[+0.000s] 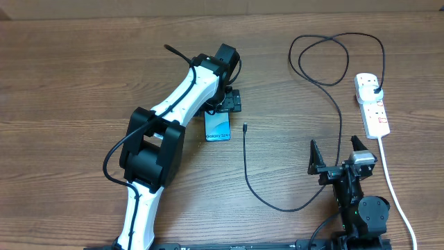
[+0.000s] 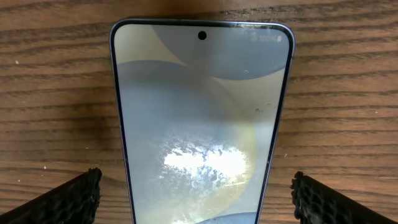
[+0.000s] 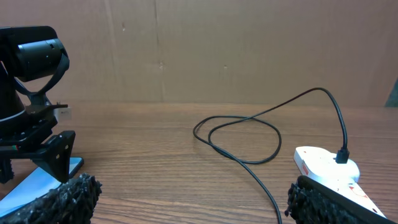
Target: Plug charger to phone and switch on socket
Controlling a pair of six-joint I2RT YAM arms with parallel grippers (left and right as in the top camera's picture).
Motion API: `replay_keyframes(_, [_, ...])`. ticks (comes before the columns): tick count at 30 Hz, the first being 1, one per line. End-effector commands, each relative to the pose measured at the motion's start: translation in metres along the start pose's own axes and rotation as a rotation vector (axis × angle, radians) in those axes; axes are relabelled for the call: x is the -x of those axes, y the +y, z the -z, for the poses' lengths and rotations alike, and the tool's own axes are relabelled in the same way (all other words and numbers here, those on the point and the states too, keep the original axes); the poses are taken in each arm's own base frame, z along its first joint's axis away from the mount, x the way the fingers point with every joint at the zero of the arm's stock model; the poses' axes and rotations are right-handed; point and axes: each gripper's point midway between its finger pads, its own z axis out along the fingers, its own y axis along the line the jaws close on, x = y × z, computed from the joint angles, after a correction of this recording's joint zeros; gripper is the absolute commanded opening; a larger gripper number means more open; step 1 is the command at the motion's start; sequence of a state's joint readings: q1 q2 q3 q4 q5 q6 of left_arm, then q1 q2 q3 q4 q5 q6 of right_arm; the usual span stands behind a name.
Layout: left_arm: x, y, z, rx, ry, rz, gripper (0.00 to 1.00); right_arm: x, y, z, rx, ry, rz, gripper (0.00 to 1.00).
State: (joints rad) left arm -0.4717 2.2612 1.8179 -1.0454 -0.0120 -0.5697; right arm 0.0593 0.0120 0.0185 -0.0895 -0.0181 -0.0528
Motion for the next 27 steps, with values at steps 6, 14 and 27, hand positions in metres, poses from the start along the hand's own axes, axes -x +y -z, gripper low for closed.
replay_keyframes(6, [-0.0045,-0.0004,-0.0065,0.008,0.014,-0.019,1.0,-0.0017,-0.0023,-0.0001,-0.012,-0.004,0.001,1.0])
replay_keyframes(14, [-0.0035,0.0003,-0.0067,0.012,0.009,-0.019,1.0,-0.0017,-0.0023,-0.0001,-0.012,-0.004,0.001,1.0])
replay_keyframes(27, [-0.001,0.0032,-0.0097,0.032,-0.002,-0.022,1.0,-0.0017,-0.0023,-0.0001,-0.012,-0.004,0.001,1.0])
